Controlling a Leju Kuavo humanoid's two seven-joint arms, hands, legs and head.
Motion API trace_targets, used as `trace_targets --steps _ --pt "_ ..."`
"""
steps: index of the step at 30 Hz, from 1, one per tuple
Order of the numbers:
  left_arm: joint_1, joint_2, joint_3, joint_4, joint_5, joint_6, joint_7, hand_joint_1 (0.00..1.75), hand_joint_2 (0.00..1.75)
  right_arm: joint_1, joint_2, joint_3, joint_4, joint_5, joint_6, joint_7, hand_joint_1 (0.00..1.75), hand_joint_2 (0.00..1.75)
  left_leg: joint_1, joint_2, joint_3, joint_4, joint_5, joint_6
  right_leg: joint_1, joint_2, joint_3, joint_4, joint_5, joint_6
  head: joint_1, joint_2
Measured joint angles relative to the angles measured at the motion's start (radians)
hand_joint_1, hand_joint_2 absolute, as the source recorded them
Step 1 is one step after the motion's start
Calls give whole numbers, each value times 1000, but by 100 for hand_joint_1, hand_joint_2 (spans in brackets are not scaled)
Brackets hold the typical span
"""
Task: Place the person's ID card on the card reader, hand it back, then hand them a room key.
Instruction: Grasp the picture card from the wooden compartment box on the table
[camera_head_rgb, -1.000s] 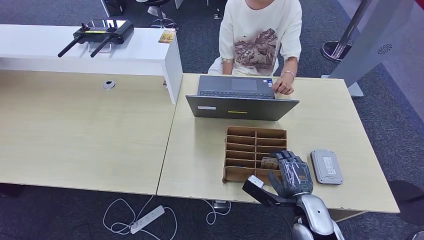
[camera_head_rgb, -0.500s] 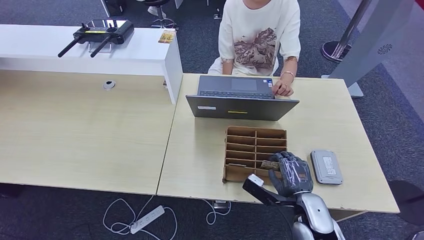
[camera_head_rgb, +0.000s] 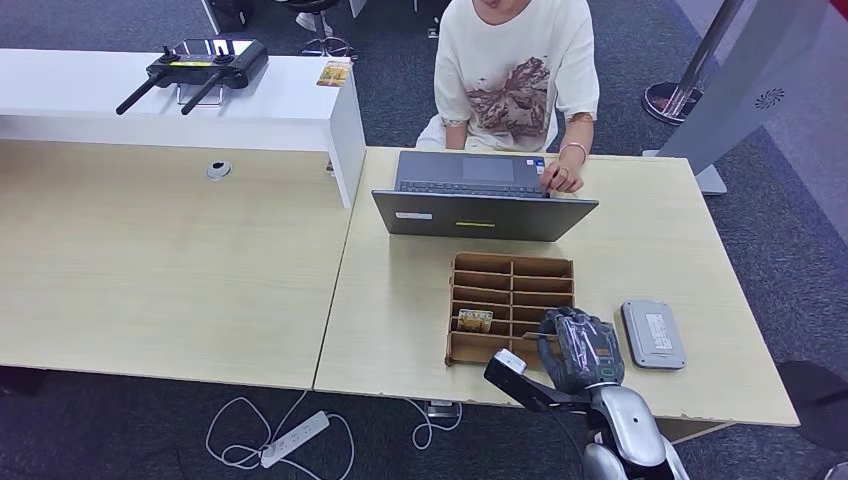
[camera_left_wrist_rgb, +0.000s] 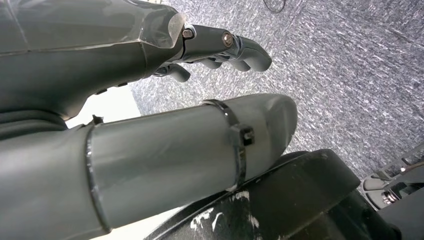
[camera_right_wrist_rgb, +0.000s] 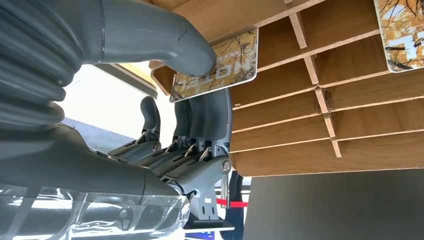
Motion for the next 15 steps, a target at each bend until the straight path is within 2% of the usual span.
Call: trace_targets --steps 7,15 --pt "0 0 0 0 0 0 0 0 0 -3 1 0 2 0 0 0 114 175 0 0 0 0 0 0 0 0 0 0 0 0 0 0" --pt "0 0 0 0 3 0 0 0 0 -4 1 0 3 0 -7 -5 138 175 0 0 0 0 0 0 0 0 0 0 0 0 0 0"
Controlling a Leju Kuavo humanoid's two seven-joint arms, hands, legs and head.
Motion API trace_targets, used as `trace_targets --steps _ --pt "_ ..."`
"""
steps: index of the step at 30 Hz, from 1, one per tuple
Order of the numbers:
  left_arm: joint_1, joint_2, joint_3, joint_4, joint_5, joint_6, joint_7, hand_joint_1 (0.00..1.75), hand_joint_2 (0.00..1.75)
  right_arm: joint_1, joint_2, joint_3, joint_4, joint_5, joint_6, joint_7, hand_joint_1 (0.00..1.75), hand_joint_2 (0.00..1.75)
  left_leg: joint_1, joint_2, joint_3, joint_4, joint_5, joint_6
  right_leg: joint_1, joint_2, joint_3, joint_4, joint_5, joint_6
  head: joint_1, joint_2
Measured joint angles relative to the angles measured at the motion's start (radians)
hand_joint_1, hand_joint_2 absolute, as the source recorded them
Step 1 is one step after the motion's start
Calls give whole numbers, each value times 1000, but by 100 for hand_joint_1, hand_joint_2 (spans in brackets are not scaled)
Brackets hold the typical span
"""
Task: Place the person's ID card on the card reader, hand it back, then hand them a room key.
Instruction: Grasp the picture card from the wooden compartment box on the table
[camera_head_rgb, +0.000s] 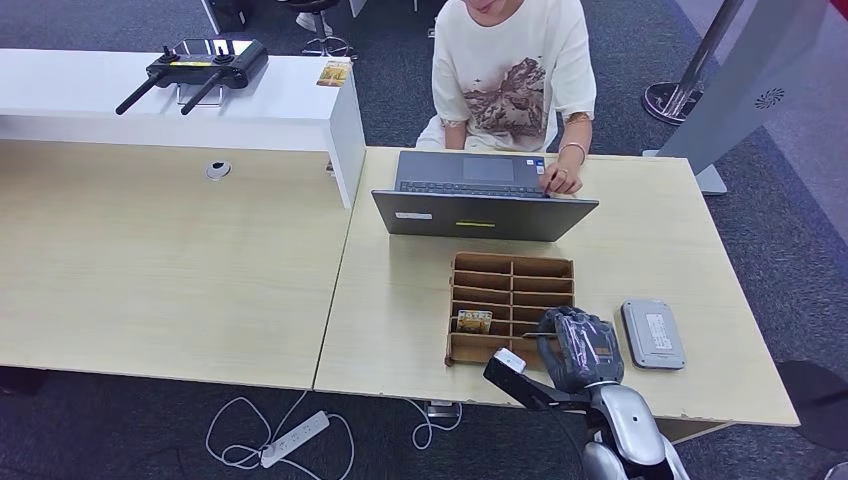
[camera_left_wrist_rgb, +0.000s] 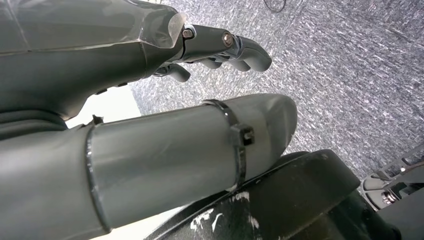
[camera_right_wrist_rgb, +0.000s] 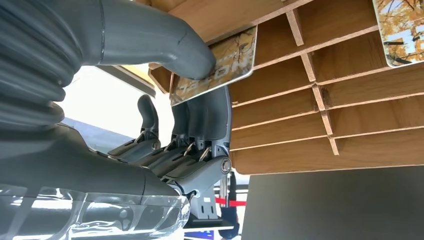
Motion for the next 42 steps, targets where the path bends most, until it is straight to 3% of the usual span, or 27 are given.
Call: trace_targets --steps 16,23,30,42 --pt "0 0 -1 0 4 2 -1 0 0 2 0 0 -39 0 -28 -9 159 175 0 0 0 0 0 0 0 0 0 0 0 0 0 0" --pt "0 0 -6 0 4 2 -2 0 0 7 0 -4 -63 -5 -36 -19 157 175 0 0 0 0 0 0 0 0 0 0 0 0 0 0" --pt "0 0 -7 0 8 2 -2 0 0 20 0 -16 -103 -95 -28 -79 153 175 0 0 0 0 0 0 0 0 0 0 0 0 0 0" --pt "0 0 -25 0 6 -1 -2 0 0 44 -1 -31 -186 -274 34 -173 166 175 0 0 1 0 0 0 0 0 0 0 0 0 0 0"
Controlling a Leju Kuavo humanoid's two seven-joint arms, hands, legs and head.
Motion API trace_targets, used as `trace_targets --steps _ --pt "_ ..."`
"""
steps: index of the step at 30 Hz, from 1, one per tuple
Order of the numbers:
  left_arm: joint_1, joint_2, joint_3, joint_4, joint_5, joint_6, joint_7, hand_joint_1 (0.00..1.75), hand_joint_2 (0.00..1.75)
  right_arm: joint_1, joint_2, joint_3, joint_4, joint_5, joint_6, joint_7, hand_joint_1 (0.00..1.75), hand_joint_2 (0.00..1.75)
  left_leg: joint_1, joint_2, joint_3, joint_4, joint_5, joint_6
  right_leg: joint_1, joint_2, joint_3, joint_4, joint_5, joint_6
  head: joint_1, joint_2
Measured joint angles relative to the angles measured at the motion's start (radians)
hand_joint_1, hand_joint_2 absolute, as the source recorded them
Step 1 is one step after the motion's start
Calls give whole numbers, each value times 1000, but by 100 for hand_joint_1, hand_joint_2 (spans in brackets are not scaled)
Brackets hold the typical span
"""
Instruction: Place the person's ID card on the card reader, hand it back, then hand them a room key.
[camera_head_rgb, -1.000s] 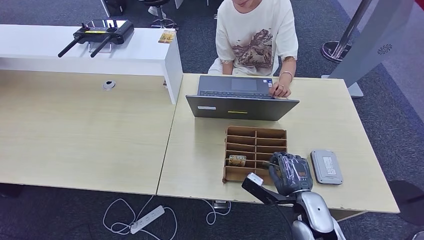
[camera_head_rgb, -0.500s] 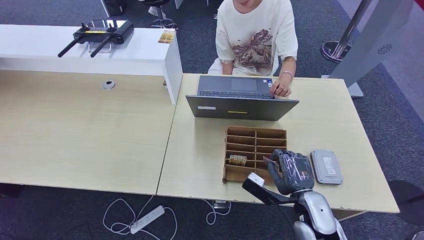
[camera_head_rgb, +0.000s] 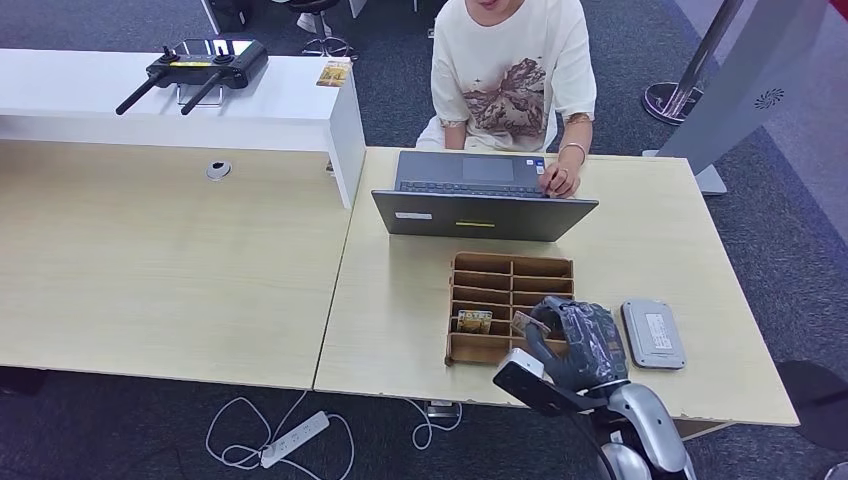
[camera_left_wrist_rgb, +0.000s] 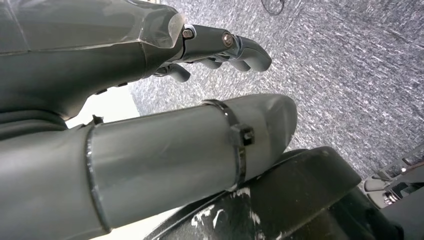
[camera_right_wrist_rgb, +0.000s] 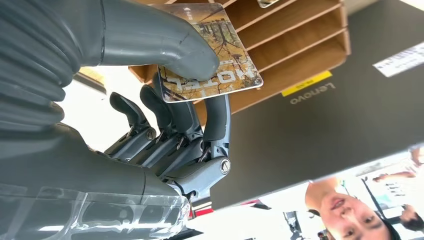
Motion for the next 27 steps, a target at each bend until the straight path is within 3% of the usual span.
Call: trace_targets --steps 12,27 --pt "-2 0 -9 0 0 -2 2 0 0 -4 0 -15 -52 -82 26 -67 171 175 0 0 0 0 0 0 0 0 0 0 0 0 0 0" --pt "-4 0 -24 0 4 0 0 0 0 -150 -14 -18 -40 -109 28 -116 172 175 0 0 0 0 0 0 0 0 1 0 0 0 0 0"
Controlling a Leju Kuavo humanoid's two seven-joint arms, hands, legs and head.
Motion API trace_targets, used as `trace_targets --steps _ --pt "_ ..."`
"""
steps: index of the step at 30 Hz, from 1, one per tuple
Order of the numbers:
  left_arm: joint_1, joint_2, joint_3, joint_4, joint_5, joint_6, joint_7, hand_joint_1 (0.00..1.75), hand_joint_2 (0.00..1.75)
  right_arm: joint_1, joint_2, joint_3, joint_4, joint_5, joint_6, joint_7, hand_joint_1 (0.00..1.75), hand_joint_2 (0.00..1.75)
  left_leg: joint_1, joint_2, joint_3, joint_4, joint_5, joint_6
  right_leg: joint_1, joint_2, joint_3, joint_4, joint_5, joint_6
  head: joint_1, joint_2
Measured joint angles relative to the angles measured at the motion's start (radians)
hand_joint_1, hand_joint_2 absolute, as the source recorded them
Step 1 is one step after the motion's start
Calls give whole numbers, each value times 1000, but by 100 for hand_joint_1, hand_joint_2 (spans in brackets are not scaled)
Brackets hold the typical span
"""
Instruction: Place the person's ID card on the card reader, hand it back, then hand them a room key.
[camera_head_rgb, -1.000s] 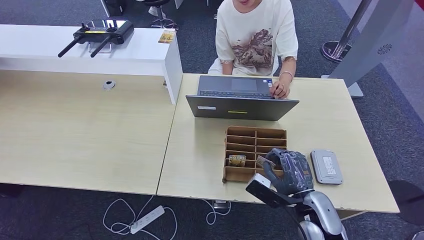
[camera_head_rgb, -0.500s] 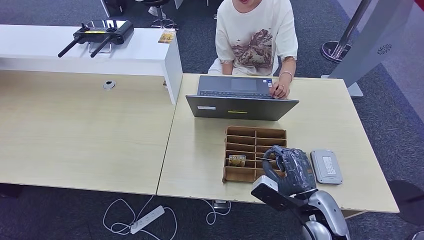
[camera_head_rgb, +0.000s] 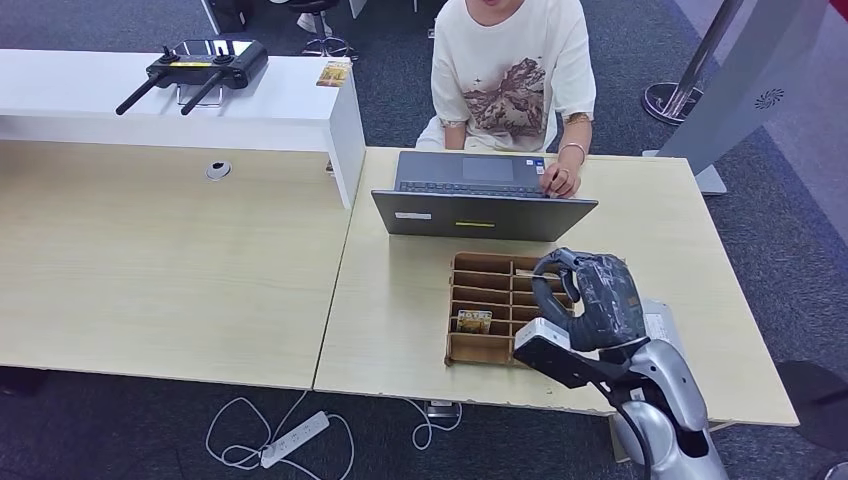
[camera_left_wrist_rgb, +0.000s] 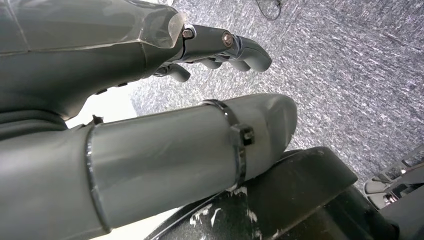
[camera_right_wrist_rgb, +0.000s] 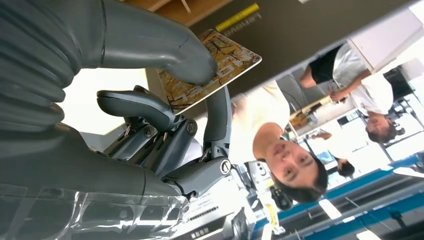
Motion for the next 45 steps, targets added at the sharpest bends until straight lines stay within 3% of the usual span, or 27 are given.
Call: trace_targets --steps 25,36,45 --pt "-8 0 0 0 -34 -12 -3 0 0 -329 23 20 28 -54 20 -25 174 175 0 0 0 0 2 -1 0 0 0 1 1 -1 0 0" --pt "-18 0 0 0 -45 -21 5 0 0 -578 60 20 269 -56 49 14 175 175 0 0 0 0 4 -2 0 0 0 2 3 -2 0 0" --pt "-19 0 0 0 -48 -21 6 0 0 -788 106 21 594 -33 34 68 175 175 0 -1 0 0 4 -2 0 0 0 2 3 -2 0 0"
